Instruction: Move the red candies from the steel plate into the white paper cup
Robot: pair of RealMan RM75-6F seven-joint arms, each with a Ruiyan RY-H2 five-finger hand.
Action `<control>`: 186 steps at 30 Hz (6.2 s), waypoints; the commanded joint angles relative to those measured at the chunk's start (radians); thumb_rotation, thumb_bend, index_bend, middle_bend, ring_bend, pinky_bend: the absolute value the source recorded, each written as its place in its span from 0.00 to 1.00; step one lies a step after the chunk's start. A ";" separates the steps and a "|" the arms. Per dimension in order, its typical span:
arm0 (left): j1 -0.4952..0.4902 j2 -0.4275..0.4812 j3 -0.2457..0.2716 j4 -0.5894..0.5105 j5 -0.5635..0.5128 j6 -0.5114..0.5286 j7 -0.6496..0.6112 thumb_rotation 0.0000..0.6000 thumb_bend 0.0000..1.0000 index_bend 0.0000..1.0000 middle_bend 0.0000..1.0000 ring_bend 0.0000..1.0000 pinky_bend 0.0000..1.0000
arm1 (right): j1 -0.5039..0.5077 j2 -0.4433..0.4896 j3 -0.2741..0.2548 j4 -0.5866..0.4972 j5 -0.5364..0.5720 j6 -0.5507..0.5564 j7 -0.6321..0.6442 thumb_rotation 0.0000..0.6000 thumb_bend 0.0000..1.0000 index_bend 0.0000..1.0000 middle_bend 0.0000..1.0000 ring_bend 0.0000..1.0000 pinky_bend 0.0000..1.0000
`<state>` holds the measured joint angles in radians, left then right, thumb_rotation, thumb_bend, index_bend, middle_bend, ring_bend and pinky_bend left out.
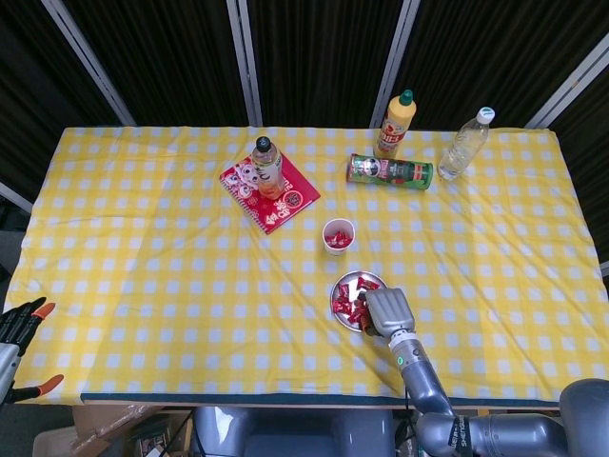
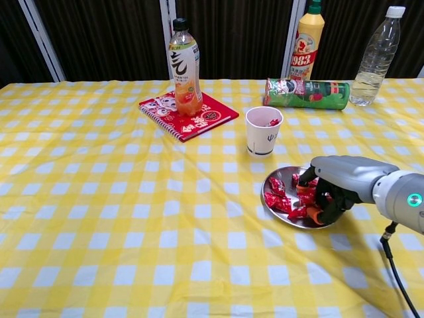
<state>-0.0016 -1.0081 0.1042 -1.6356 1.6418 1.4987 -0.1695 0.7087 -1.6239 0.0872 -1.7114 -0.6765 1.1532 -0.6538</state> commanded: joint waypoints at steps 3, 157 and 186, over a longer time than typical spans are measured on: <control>0.000 0.001 0.000 -0.001 -0.001 -0.001 0.000 1.00 0.07 0.00 0.00 0.00 0.00 | -0.001 0.001 0.006 -0.004 -0.014 -0.001 0.005 1.00 0.63 0.56 0.79 0.83 1.00; -0.010 0.017 0.001 -0.026 -0.028 -0.041 0.003 1.00 0.07 0.00 0.00 0.00 0.00 | -0.046 -0.014 0.040 0.129 -0.120 -0.033 0.137 1.00 0.59 0.60 0.79 0.83 1.00; -0.017 0.025 0.003 -0.039 -0.037 -0.061 -0.005 1.00 0.07 0.00 0.00 0.00 0.00 | 0.115 0.074 0.278 0.017 -0.010 -0.063 0.069 1.00 0.59 0.60 0.79 0.83 1.00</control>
<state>-0.0184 -0.9840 0.1072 -1.6731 1.6064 1.4391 -0.1739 0.8007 -1.5362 0.3496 -1.7223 -0.7082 1.1088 -0.5770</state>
